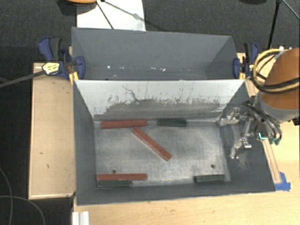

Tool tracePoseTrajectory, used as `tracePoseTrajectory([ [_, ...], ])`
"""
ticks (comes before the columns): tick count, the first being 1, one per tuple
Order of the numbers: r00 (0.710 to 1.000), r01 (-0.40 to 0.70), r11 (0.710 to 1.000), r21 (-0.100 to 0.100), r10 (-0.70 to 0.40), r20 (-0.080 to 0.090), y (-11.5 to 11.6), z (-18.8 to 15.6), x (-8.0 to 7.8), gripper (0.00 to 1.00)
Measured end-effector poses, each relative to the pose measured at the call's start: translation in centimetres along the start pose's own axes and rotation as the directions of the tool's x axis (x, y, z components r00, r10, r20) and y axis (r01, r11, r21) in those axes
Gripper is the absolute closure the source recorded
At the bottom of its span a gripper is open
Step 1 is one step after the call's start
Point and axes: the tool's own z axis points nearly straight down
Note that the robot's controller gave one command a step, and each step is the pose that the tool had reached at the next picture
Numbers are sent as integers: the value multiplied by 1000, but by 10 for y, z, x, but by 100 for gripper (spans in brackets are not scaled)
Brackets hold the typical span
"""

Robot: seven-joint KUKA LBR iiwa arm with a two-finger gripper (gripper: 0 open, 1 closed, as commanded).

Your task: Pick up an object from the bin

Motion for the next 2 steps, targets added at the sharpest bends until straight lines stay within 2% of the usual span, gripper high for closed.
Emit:
tracePoseTrajectory([
  [1,1000,1,1000,1,-1,5,0,-3,-1,0],
  [2,996,91,996,2,-91,9,42,-47,-7,100],
])
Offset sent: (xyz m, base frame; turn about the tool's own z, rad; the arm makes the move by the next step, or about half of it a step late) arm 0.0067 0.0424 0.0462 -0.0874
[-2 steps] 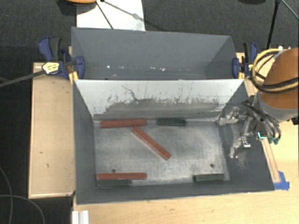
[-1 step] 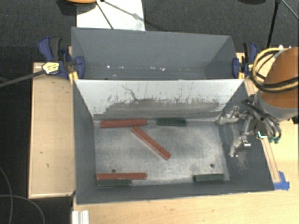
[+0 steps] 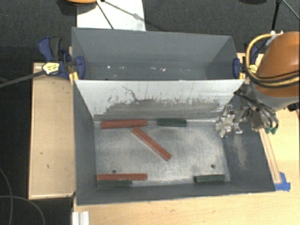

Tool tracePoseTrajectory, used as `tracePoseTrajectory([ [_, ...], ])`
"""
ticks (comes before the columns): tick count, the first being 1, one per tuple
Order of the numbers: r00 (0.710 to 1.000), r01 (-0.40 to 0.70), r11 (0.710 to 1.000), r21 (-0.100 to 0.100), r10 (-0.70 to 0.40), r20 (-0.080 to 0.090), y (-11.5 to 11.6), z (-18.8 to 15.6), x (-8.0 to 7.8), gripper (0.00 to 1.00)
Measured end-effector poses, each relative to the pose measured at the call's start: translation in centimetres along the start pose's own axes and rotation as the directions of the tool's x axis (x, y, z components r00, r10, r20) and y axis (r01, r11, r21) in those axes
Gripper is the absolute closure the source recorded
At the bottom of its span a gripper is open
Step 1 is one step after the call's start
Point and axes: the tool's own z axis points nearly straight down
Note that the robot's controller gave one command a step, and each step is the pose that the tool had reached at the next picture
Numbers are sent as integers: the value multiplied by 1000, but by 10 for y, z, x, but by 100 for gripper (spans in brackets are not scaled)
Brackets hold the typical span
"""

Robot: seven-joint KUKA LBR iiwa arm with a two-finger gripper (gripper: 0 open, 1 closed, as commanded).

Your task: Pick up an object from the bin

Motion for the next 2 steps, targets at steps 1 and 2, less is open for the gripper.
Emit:
tracePoseTrajectory([
  [1,1000,1,1000,0,-1,0,0,0,0,100],
  [2,999,-40,999,1,40,5,2,52,2,100],
])
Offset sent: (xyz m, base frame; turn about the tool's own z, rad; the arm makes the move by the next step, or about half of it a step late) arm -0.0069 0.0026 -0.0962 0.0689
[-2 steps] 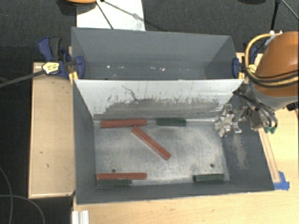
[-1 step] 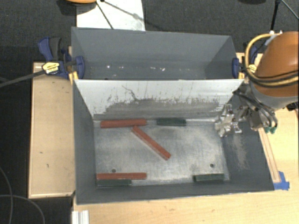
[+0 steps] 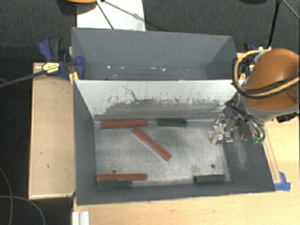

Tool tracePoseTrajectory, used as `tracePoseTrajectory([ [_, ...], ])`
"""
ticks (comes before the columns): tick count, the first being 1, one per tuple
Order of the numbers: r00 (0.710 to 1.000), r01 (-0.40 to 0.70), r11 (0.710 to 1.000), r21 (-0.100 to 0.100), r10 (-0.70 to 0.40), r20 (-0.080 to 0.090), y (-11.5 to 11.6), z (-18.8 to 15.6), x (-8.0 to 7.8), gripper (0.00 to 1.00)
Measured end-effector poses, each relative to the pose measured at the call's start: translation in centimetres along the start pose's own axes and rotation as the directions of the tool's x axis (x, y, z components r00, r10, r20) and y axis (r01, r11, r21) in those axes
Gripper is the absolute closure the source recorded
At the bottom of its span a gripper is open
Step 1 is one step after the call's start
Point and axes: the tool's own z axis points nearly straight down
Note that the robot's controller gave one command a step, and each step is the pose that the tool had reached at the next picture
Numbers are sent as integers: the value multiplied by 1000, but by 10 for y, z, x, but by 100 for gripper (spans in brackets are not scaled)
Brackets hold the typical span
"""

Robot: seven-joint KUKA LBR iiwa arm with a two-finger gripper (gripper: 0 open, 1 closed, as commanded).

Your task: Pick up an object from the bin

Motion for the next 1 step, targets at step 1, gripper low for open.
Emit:
tracePoseTrajectory([
  [1,1000,-10,1000,-1,10,-8,2,95,-11,0],
])
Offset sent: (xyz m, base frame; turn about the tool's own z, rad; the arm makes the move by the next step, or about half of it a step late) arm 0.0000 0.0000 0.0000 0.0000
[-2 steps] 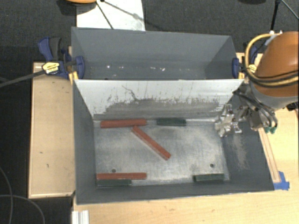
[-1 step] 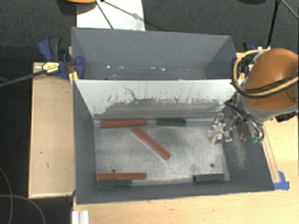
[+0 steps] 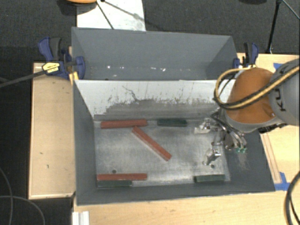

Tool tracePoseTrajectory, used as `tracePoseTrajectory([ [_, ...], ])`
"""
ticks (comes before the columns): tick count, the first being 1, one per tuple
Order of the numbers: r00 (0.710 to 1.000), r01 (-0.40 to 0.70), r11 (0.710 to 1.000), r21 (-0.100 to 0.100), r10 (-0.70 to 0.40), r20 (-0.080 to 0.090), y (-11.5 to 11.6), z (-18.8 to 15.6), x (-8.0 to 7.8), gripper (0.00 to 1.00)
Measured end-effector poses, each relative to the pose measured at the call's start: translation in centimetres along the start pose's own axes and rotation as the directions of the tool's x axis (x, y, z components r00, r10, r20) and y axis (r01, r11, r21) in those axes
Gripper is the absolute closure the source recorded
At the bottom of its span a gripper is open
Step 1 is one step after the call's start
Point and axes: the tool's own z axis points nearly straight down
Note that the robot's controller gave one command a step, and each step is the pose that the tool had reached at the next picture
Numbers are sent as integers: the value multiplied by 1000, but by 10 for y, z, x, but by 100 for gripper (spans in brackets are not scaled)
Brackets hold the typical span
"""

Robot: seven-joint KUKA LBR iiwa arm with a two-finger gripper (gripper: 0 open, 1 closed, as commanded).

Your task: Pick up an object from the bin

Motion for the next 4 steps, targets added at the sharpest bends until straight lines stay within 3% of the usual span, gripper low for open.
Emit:
tracePoseTrajectory([
  [1,1000,2,1000,0,-2,2,0,-1,-1,0],
  [2,995,-102,995,2,102,3,26,8,9,0],
  [3,960,-279,960,-1,279,0,59,34,3,0],
  [4,958,-288,958,-1,288,13,67,34,18,0],
])
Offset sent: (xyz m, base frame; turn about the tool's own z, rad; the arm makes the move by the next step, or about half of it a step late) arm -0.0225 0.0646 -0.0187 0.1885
